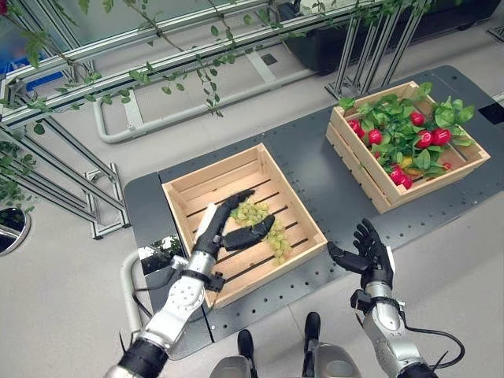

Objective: Pick up the fruits from the basket on one side to the basket on the other side

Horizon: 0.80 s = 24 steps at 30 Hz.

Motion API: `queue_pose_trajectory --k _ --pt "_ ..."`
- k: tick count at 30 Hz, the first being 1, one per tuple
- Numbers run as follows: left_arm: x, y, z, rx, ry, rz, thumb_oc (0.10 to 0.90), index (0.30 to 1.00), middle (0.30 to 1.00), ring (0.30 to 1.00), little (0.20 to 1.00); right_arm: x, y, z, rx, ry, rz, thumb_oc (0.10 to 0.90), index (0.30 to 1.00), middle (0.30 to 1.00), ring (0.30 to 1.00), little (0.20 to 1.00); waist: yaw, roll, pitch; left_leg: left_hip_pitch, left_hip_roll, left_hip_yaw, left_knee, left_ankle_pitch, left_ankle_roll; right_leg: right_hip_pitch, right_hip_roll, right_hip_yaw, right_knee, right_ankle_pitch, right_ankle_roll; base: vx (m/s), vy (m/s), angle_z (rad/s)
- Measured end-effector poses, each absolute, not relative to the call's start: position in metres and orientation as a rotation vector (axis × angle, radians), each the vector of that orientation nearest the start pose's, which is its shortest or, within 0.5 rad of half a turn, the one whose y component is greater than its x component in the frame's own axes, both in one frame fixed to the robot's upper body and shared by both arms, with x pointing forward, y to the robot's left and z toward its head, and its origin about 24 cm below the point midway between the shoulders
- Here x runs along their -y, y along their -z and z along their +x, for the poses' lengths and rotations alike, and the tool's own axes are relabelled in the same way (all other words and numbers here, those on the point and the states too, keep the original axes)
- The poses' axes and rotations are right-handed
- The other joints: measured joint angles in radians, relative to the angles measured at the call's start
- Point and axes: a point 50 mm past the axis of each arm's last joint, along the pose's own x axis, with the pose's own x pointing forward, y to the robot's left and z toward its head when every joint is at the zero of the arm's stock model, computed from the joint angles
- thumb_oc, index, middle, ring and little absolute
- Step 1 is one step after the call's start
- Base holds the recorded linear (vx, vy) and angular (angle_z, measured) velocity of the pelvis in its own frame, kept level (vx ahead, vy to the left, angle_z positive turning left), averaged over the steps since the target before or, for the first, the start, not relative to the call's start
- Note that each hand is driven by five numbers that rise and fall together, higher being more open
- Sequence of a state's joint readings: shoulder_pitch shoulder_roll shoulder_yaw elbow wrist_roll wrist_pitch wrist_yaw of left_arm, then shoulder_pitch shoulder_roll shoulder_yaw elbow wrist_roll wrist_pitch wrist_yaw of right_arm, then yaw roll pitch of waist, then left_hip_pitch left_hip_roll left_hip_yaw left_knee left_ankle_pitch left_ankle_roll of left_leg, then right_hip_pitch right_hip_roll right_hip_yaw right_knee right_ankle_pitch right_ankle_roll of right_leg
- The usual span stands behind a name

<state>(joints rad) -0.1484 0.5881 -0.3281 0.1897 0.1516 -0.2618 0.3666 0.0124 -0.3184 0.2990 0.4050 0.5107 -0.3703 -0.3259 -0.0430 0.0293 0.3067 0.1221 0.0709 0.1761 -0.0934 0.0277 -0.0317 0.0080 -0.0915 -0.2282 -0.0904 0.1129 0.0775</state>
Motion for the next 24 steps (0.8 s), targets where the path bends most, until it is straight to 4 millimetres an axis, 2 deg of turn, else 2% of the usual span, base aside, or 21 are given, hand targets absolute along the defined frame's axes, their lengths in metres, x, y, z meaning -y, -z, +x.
queue_pose_trajectory --k 1,3,5,6,7,10,11,12,13,15,16,18,19,21,24 --pt "-0.213 -0.073 0.274 0.3 -0.01 0.859 0.8 0.9 0.9 0.9 0.9 0.196 0.027 0.226 -0.159 0.237 0.117 0.8 0.9 0.9 0.9 0.9 -0.006 0.005 -0.003 -0.002 0.0 0.005 -0.003 -0.001 0.002 -0.003 -0.003 0.002 0.0 0.0 0.001 0.01 0.121 0.0" --pt "-0.228 -0.081 0.278 0.31 -0.048 1.009 0.8 0.9 0.9 0.9 0.9 0.199 0.028 0.224 -0.17 0.221 0.105 0.8 0.9 0.9 0.9 0.9 -0.007 0.018 -0.013 -0.013 -0.006 0.006 -0.003 -0.001 0.003 -0.015 -0.01 0.003 0.0 0.001 0.002 -0.05 0.163 0.0" --pt "-0.25 -0.083 0.291 0.272 -0.087 1.232 0.8 0.9 0.9 0.9 0.9 0.21 0.027 0.223 -0.18 0.185 0.04 0.8 0.9 0.9 0.9 0.9 -0.023 0.061 -0.031 -0.046 -0.024 0.017 0.001 0.006 0.016 -0.05 -0.029 0.009 0.001 0.01 0.014 -0.11 0.203 -0.01" --pt "-0.254 -0.083 0.294 0.255 -0.088 1.283 0.8 0.9 0.9 0.9 0.9 0.213 0.025 0.223 -0.178 0.175 0.024 0.8 0.9 0.9 0.9 0.9 -0.029 0.073 -0.035 -0.058 -0.029 0.018 0.004 0.008 0.02 -0.061 -0.033 0.01 0.001 0.015 0.02 -0.1 0.148 -0.02" --pt "-0.257 -0.081 0.299 0.232 -0.085 1.361 0.8 0.9 0.9 0.9 0.9 0.219 0.023 0.224 -0.175 0.165 -0.003 0.8 0.9 0.9 0.9 0.9 -0.038 0.096 -0.03 -0.075 -0.041 0.019 0.004 0.013 0.028 -0.079 -0.04 0.016 0.001 0.022 0.026 -0.09 0.11 -0.02" --pt "-0.25 -0.077 0.308 0.248 -0.046 1.468 0.8 0.9 0.9 0.9 0.9 0.225 0.02 0.227 -0.173 0.151 -0.036 0.8 0.9 0.9 0.9 0.9 -0.052 0.117 -0.013 -0.104 -0.053 0.031 0.009 0.014 0.03 -0.116 -0.05 0.032 0.004 0.029 0.033 -0.15 0.158 -0.11" --pt "-0.245 -0.081 0.318 0.281 -0.023 1.552 0.8 0.9 0.9 0.9 0.9 0.226 0.014 0.236 -0.151 0.13 -0.055 0.8 0.9 0.9 0.9 0.9 -0.054 0.12 0.017 -0.123 -0.057 0.046 0.015 0.017 0.034 -0.138 -0.055 0.039 0.012 0.033 0.033 -0.09 0.062 -0.15" --pt "-0.243 -0.084 0.322 0.295 -0.015 1.588 0.8 0.9 0.9 0.9 0.9 0.225 0.01 0.241 -0.138 0.118 -0.062 0.8 0.9 0.9 0.9 0.9 -0.059 0.119 0.035 -0.131 -0.058 0.052 0.016 0.018 0.035 -0.148 -0.056 0.04 0.01 0.038 0.032 -0.12 0.068 -0.18" --pt "-0.242 -0.091 0.332 0.32 -0.004 1.663 0.8 0.9 0.9 0.9 0.9 0.22 0.001 0.254 -0.102 0.089 -0.068 0.8 0.9 0.9 0.9 0.9 -0.077 0.112 0.088 -0.144 -0.059 0.055 0.026 0.018 0.035 -0.159 -0.057 0.048 0.011 0.046 0.029 -0.11 0.029 -0.11" --pt "-0.242 -0.096 0.337 0.334 -0.008 1.702 0.8 0.9 0.9 0.9 0.9 0.215 -0.009 0.265 -0.061 0.056 -0.067 0.8 0.9 0.9 0.9 0.9 -0.104 0.1 0.135 -0.163 -0.056 0.066 0.038 0.018 0.035 -0.181 -0.053 0.051 0.019 0.047 0.027 -0.15 0.039 -0.13" --pt "-0.241 -0.1 0.34 0.345 -0.012 1.715 0.8 0.9 0.9 0.9 0.9 0.214 -0.013 0.269 -0.046 0.052 -0.068 0.8 0.9 0.9 0.9 0.9 -0.105 0.094 0.147 -0.177 -0.055 0.077 0.047 0.018 0.035 -0.2 -0.054 0.054 0.032 0.046 0.025 -0.14 0.032 -0.18" --pt "-0.238 -0.119 0.352 0.397 -0.047 1.792 0.8 0.9 0.9 0.9 0.9 0.211 -0.028 0.283 0.004 0.038 -0.072 0.8 0.9 0.9 0.9 0.9 -0.119 0.072 0.202 -0.215 -0.052 0.081 0.071 0.018 0.034 -0.243 -0.052 0.059 0.066 0.039 0.015 -0.13 0.001 -0.06" --pt "-0.236 -0.122 0.354 0.408 -0.049 1.813 0.8 0.9 0.9 0.9 0.9 0.211 -0.03 0.285 0.006 0.037 -0.073 0.8 0.9 0.9 0.9 0.9 -0.12 0.07 0.204 -0.228 -0.05 0.082 0.072 0.018 0.034 -0.26 -0.05 0.059 0.072 0.038 0.014 -0.1 -0.012 0.01" --pt "-0.235 -0.132 0.361 0.447 -0.068 1.907 0.8 0.9 0.9 0.9 0.9 0.207 -0.035 0.293 0.016 0.022 -0.081 0.8 0.9 0.9 0.9 0.9 -0.12 0.048 0.221 -0.252 -0.044 0.088 0.087 0.016 0.029 -0.287 -0.047 0.057 0.097 0.031 0.003 -0.05 -0.024 -0.04" --pt "-0.237 -0.137 0.363 0.47 -0.089 1.976 0.8 0.9 0.9 0.9 0.9 0.202 -0.035 0.294 0.015 0.001 -0.085 0.8 0.9 0.9 0.9 0.9 -0.119 0.044 0.223 -0.264 -0.036 0.088 0.087 0.015 0.027 -0.298 -0.04 0.05 0.1 0.027 -0.002 -0.01 -0.003 0.04"
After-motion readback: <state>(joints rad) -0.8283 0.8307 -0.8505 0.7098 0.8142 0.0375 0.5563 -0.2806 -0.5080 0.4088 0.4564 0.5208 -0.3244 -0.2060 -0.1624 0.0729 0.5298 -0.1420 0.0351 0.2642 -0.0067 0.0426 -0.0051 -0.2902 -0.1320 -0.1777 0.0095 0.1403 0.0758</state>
